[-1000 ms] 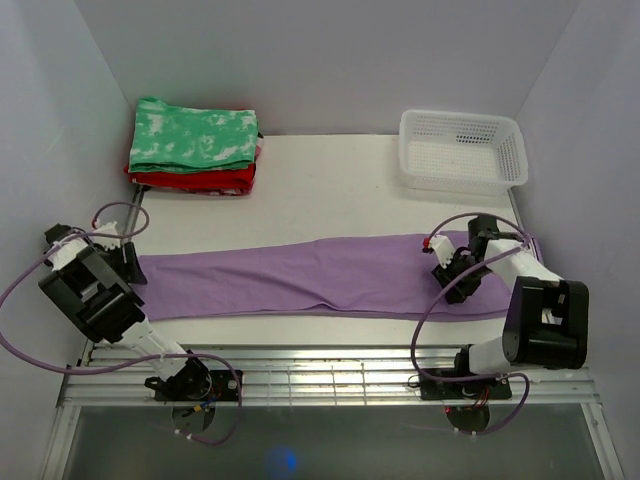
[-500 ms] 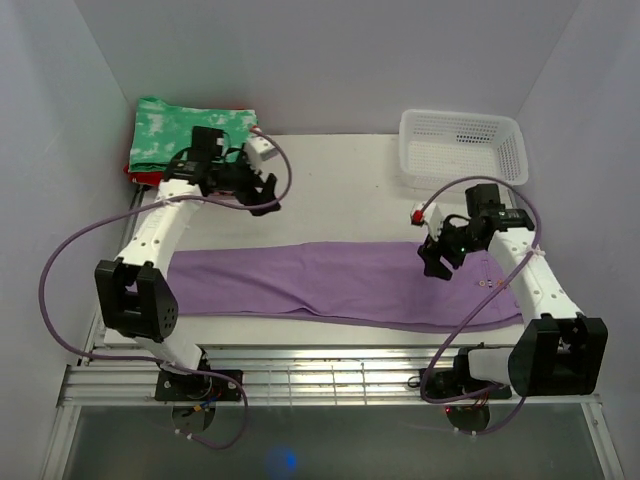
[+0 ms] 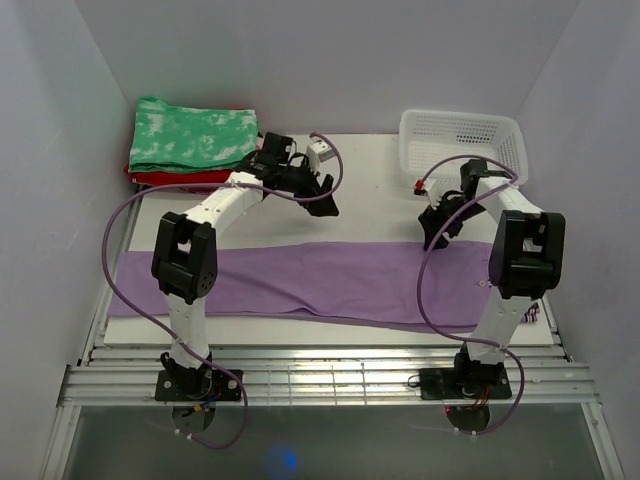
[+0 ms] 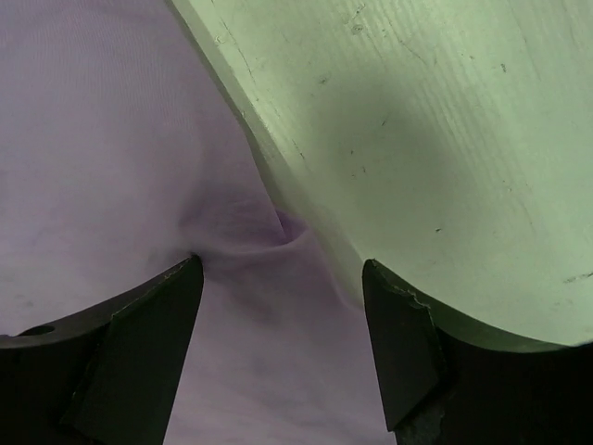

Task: Fold and stack the trousers
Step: Fold the trousers

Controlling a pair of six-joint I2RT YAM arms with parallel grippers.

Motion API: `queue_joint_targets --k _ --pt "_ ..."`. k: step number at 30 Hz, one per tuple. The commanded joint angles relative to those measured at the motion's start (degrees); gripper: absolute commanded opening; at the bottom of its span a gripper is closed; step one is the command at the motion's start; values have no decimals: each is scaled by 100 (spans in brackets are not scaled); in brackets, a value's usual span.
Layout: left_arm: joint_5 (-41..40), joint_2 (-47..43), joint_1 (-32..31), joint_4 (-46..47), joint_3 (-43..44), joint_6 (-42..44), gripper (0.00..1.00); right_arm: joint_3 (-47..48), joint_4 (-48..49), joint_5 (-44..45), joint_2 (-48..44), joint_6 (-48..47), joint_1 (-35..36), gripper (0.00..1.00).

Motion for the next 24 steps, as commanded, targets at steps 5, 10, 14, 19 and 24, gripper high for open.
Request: queue_joint_targets --k 5,10,14,19,24 --pt "396 190 -40 658 484 -981 98 -479 -56 -281 -256 -773 83 54" --pt "502 594 -40 537 870 -1578 98 -1403 276 -326 -1039 -1160 154 13" --pt "-130 1122 -294 -141 1661 -1187 98 -1869 646 -361 -1707 -1248 171 8" --pt "-499 798 -672 447 1118 -1071 98 -3028 1928 -98 -2752 -1020 215 8" --pt "-1098 832 -1341 404 985 -1016 98 -4321 3570 884 -3817 -1081 820 8"
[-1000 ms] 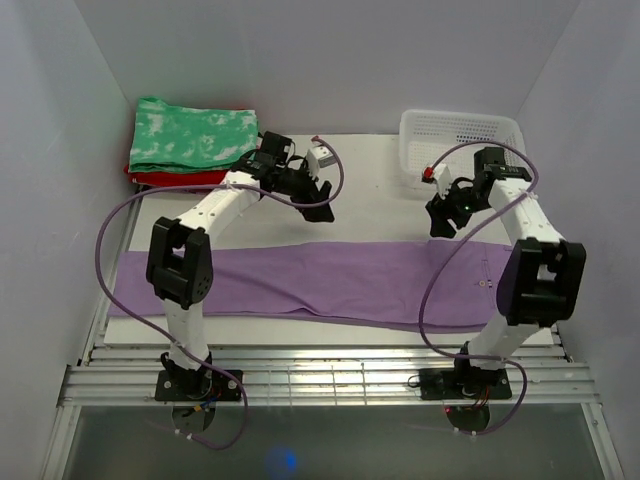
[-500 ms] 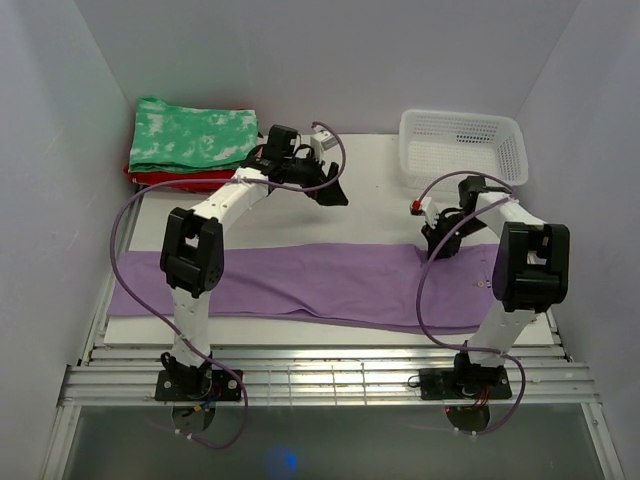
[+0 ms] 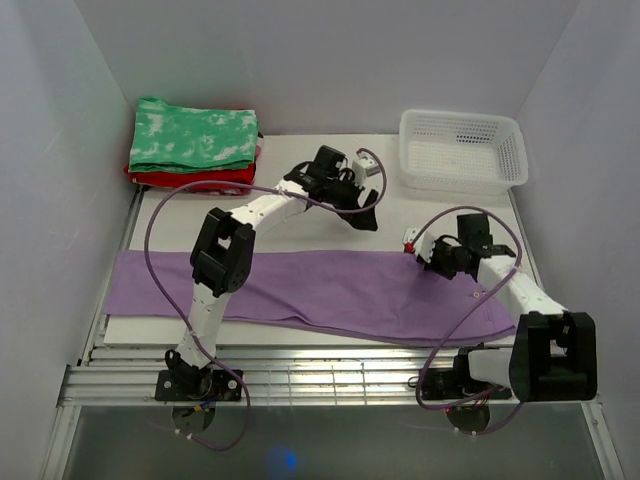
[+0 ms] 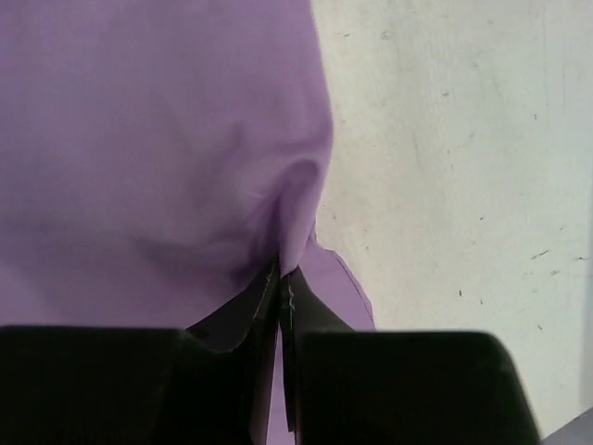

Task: Fold and stack the trousers
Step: Fold the trousers

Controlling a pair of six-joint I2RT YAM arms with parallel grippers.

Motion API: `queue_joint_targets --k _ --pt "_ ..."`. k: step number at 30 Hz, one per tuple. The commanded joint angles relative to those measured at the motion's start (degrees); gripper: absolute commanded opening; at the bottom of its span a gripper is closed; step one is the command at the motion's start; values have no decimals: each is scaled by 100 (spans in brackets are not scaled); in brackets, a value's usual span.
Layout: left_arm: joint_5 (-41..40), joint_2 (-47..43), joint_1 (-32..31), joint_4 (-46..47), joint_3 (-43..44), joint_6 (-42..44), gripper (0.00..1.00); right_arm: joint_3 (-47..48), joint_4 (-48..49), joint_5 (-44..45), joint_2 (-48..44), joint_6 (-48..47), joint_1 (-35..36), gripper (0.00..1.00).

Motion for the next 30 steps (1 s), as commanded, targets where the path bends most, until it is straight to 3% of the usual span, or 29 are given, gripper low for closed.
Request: queue_joint_targets --k 1,8,20,24,30 --pt "-504 -354 -427 139 -138 -101 98 -913 1468 661 -486 -172 371 8" --pt "207 155 -620 131 11 -1289 98 -2917 3376 1646 -2040 -1032 1074 8" --pt "717 700 -1043 307 46 -1869 98 -4467 5266 2166 -2517 -2097 1549 8" --pt "1191 788 -1096 324 46 -2079 81 -4880 6064 2070 -2614 -2536 1567 8" --pt "1930 780 -1122 991 -235 -2659 67 -5461 6453 1736 -2869 -3160 1576 8"
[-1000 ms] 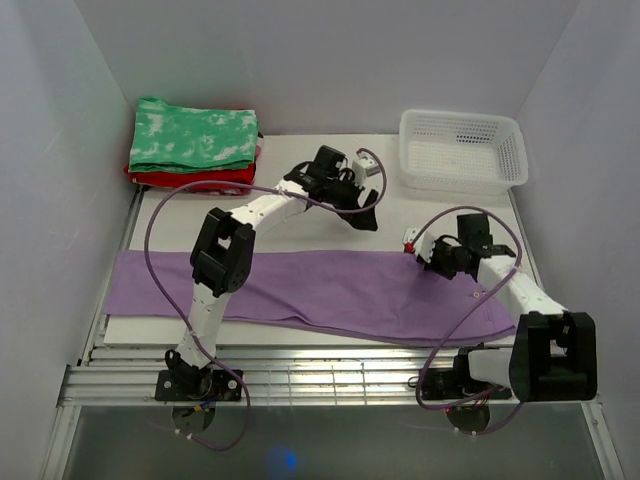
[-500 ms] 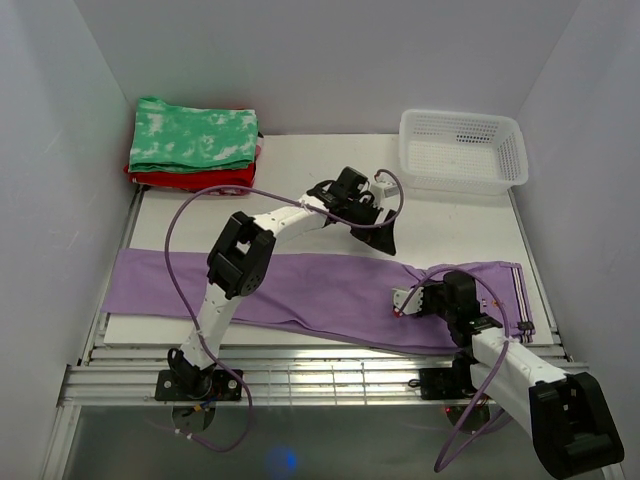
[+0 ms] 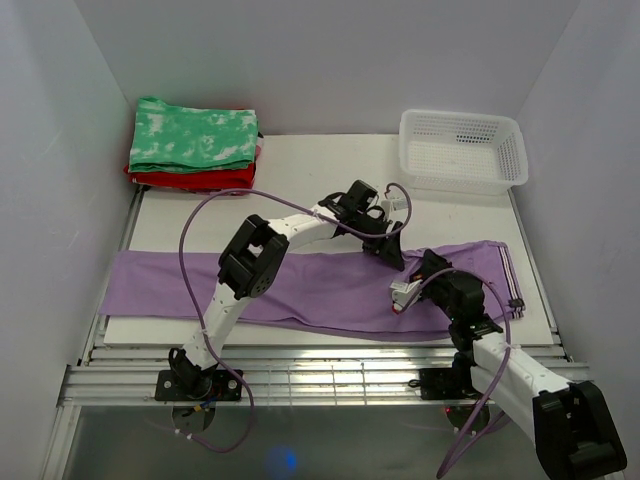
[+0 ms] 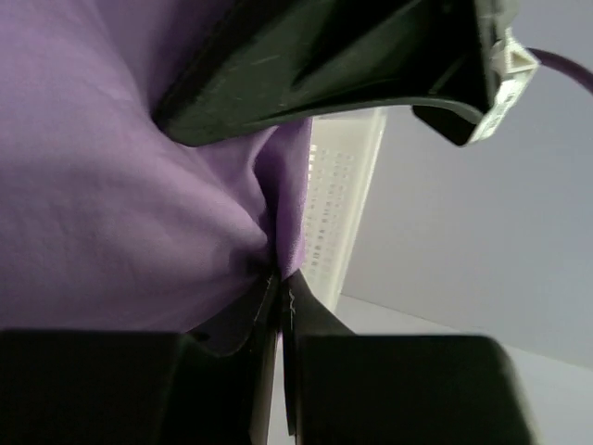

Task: Fold and stack the trousers
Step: Fold the trousers

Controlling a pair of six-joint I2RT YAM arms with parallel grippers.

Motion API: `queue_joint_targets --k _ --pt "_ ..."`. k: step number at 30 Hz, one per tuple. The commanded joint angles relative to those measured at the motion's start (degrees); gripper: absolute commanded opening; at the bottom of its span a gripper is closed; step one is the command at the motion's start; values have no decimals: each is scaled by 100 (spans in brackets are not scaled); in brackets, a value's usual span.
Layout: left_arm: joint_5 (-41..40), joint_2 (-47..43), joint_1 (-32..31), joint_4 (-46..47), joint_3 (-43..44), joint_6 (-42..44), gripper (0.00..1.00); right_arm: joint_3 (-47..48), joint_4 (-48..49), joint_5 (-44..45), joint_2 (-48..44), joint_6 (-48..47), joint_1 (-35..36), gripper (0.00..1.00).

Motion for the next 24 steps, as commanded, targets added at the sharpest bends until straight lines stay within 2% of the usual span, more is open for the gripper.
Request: queue_joint_targets --k 1,3,4,6,7,8,9,11,13,15,16,18,19,20,22,24 --pt "649 -125 -14 840 -145 -624 60 -1671 843 -293 -270 -677 31 8" --pt "772 -178 -5 1428 -295 -863 51 -1742 747 -390 -437 -792 39 8" --pt "781 -213 12 1650 -365 -1107 44 -1751 511 -407 -490 -828 31 8" --pt "545 -301 39 1914 -497 -1206 32 -1725 212 -355 -657 -863 31 8" --pt "353 -318 39 1802 -471 -937 19 -1681 -164 -285 -693 -837 31 12" --pt "116 -336 39 1653 -428 -699 13 -1567 -385 -67 -728 -706 31 18" --pt "-391 -327 30 1269 -323 -445 9 -1497 -579 66 -772 -583 31 37" --pt "-816 -284 21 889 -226 326 0 -1217 -1069 442 -763 -180 -22 66" --pt "-1291 -213 12 466 -163 769 0 -926 -1440 656 -737 111 -257 76" --pt "-1765 -222 -23 212 -251 1410 0 -409 -2144 499 -728 401 -557 87" --pt "-2124 -291 -31 219 -347 1578 0 -197 -2311 376 -685 437 -967 91" --pt "-2574 -415 -40 359 -584 1913 0 155 -2723 -99 -361 438 -1444 93" --pt "-2846 -554 -40 429 -846 2157 0 470 -2830 -248 -194 429 -2020 94" --pt "-2944 -625 -49 508 -979 2290 0 656 -2935 -554 43 438 -2287 94" --pt "-3190 -757 -110 798 -1348 2642 0 1416 -3558 -785 930 734 -2814 92" --pt "-3638 -951 -216 1139 -1612 3062 1 2069 -4129 -1031 2033 1042 -3036 84"
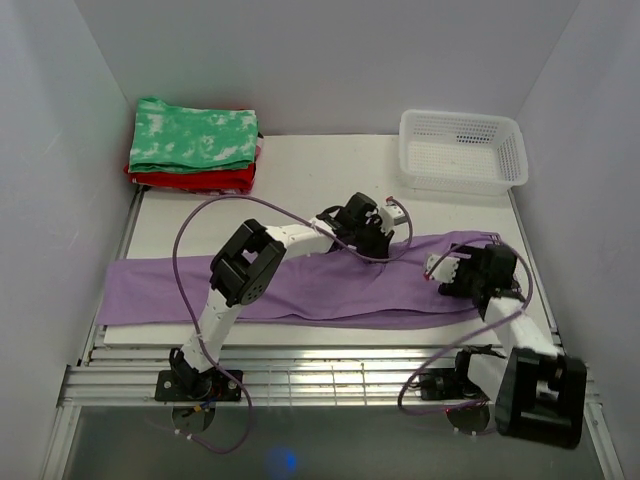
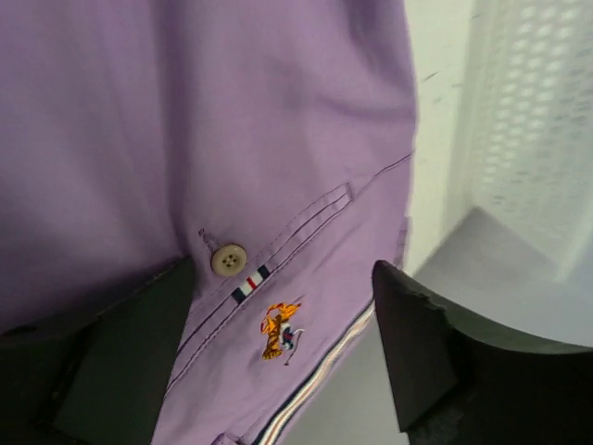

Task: Fold and stack the trousers
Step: Fold the trousers

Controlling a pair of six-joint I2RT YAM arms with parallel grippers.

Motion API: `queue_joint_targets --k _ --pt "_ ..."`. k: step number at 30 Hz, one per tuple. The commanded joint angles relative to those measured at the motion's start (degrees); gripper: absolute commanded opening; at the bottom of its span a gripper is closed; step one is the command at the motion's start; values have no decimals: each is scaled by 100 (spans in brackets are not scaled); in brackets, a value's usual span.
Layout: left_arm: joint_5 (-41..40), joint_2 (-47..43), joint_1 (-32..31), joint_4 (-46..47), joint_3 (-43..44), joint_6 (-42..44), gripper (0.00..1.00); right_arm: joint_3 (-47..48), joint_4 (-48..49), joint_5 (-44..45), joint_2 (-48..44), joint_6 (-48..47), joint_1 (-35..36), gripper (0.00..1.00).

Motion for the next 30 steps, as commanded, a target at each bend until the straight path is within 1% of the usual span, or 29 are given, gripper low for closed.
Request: queue_joint_targets --k 1,2,3,4,5,6,7,8,9,10,11,12,14,15,17,18,19,20,21,22,23,24,25,26,27,28,29,30 --pt "-1407 -488 -170 254 -616 1217 5 1116 -2039 -382 1468 687 -547 80" --pt "-1722 -662 -223 438 -1001 1349 6 1745 -2403 -513 1846 915 -574 76" --pt "-1838 -751 -284 805 -1196 1490 8 1995 -2693 -532 2476 1039 -592 71" --pt "-1952 -822 -416 966 -1354 1848 11 2224 -3201 -550 2735 1127 -600 68" --pt "-2128 -892 -487 1237 -1539 2052 12 2514 -3354 -472 2972 1206 -609 64" --pt "-2547 -1014 -609 1684 -1915 2262 13 2603 -3512 -392 3349 1294 -609 57" --pt "-2716 -1042 -663 1827 -2058 2639 13 2657 -3644 -313 3483 1312 -661 55" --pt "-2944 -1042 -680 1916 -2164 2808 12 2709 -3846 -199 3598 1313 -706 52" --pt "-3373 -1025 -707 2134 -2339 2949 11 2692 -3926 -137 3721 1243 -758 48" --pt "-3569 -1016 -707 2276 -2436 3089 9 2684 -3979 -93 3757 1216 -898 47" --pt "-3719 -1024 -707 2434 -2576 3430 6 2649 -4093 12 3792 1164 -969 46" --pt "-3824 -1059 -707 2905 -2943 3616 6 2613 -4137 65 3836 1076 -1031 44" --pt "-3975 -1209 -707 3408 -3306 4107 6 2543 -4225 187 3854 935 -1241 43" --pt "-4018 -1253 -716 3820 -3455 4241 9 2438 -4234 258 3854 891 -1286 42" --pt "-4255 -1323 -716 4217 -3772 4600 14 2341 -4199 416 3836 716 -1435 41" --pt "-4352 -1332 -716 4646 -3851 4724 23 2280 -4138 443 3775 671 -1479 41" --pt "-4544 -1367 -716 4920 -4035 4865 27 2253 -4112 452 3740 619 -1549 41" --pt "-4633 -1393 -716 5366 -4124 5110 38 2235 -4042 452 3644 610 -1567 41" --pt "-4704 -1437 -716 5492 -4194 5156 46 2209 -4041 435 3582 601 -1576 41" --pt "-4765 -1490 -707 5537 -4247 5156 65 2165 -4024 417 3503 549 -1576 42" --pt "-4792 -1673 -698 5503 -4248 5113 71 2130 -4015 330 3398 522 -1576 44" --pt "-4784 -1788 -672 5242 -4213 4895 77 2104 -4032 294 3197 469 -1585 44" --pt "-4784 -1894 -646 5013 -4143 4727 89 2016 -4041 259 3090 425 -1576 45" --pt "-4714 -2138 -602 4775 -3933 4517 91 1989 -4076 172 2967 303 -1567 45" --pt "-4626 -2271 -497 4112 -3783 4254 93 1963 -4102 110 2740 250 -1567 47" --pt "-4538 -2386 -435 3740 -3608 3694 96 1954 -4233 66 2642 197 -1567 47" --pt "-4442 -2491 -356 3423 -3215 3367 98 1945 -4313 -65 2528 162 -1567 47" --pt "-3910 -2675 -155 2462 -2967 3024 98 1980 -4392 -171 2318 83 -1567 47"
